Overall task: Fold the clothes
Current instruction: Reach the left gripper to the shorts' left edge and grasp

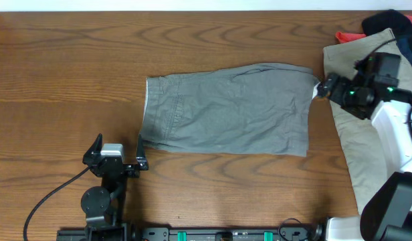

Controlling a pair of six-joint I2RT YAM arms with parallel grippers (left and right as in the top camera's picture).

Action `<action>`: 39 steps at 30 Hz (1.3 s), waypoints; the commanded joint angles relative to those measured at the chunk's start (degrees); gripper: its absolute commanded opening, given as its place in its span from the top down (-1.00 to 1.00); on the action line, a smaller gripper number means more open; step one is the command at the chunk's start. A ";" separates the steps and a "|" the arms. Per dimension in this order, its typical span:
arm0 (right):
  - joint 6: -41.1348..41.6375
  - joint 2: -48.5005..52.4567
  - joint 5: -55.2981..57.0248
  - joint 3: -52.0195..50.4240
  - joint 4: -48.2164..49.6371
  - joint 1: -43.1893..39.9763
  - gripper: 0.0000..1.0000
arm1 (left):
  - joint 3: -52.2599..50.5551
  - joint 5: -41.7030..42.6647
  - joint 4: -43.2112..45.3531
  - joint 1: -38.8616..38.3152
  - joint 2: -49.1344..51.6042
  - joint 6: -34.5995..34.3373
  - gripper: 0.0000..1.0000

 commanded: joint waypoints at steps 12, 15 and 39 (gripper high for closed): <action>-1.38 0.11 0.76 0.68 -0.20 -0.72 -0.98 | -0.98 0.83 -1.81 0.35 -0.35 0.79 -0.96; -1.38 0.11 0.79 0.68 -0.20 -0.74 -0.98 | -0.98 0.83 -1.81 0.35 -0.35 0.79 -0.96; -1.38 0.11 0.79 0.68 -0.20 -0.74 -0.98 | -0.81 29.77 -1.42 0.35 -0.35 -34.03 -0.96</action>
